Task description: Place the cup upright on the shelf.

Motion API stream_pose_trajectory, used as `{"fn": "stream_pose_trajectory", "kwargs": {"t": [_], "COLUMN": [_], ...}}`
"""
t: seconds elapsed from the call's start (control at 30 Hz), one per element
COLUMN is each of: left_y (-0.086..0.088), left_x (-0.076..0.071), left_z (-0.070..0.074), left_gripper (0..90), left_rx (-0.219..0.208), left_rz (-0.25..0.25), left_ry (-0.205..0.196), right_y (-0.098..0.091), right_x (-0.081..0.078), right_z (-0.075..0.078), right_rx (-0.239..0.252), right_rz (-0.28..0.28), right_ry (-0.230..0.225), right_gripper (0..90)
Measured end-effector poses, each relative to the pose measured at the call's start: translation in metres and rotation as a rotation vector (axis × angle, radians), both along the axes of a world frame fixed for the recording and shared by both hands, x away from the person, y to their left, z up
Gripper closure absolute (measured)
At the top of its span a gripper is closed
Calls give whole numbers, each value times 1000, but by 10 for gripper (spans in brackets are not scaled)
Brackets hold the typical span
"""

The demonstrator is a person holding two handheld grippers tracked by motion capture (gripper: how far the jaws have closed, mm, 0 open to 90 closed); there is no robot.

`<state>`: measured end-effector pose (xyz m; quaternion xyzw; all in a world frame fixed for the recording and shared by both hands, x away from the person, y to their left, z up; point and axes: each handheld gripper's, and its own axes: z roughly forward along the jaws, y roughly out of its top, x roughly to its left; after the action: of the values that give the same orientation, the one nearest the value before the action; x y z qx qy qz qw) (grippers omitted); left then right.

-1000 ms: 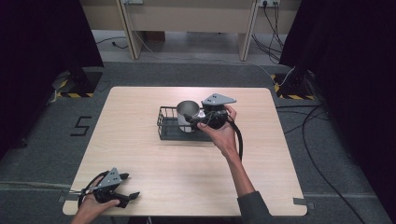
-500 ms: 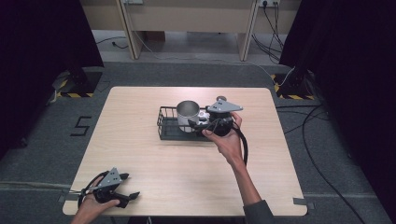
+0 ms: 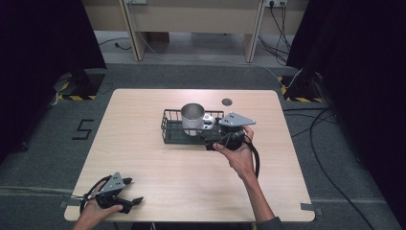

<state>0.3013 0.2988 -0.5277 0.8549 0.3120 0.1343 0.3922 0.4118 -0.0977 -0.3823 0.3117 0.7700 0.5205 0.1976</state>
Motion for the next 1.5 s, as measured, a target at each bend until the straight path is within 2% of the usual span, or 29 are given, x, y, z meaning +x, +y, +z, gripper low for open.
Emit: {"fn": "stream_pose_trajectory", "kwargs": {"t": [0.23,0.9,1.1,1.37,1.5], "left_y": [0,0,0,0,0], "left_x": [0,0,0,0,0], "left_z": [0,0,0,0,0], "left_gripper": [136,136,135,135,135], "left_rx": [1,1,1,2,2], "left_rz": [0,1,1,0,0], "left_ry": [0,1,0,0,0], "right_y": [-10,-25,-29,-31,-31], "right_x": [-8,-32,-42,-53,-57], "right_z": [-9,-26,-40,-59,-66], "right_rx": [27,26,32,-2,4], "right_rz": [-10,-24,-26,-37,-32], "right_ry": [6,5,20,31,35], "right_gripper": [157,156,156,156,156]}}
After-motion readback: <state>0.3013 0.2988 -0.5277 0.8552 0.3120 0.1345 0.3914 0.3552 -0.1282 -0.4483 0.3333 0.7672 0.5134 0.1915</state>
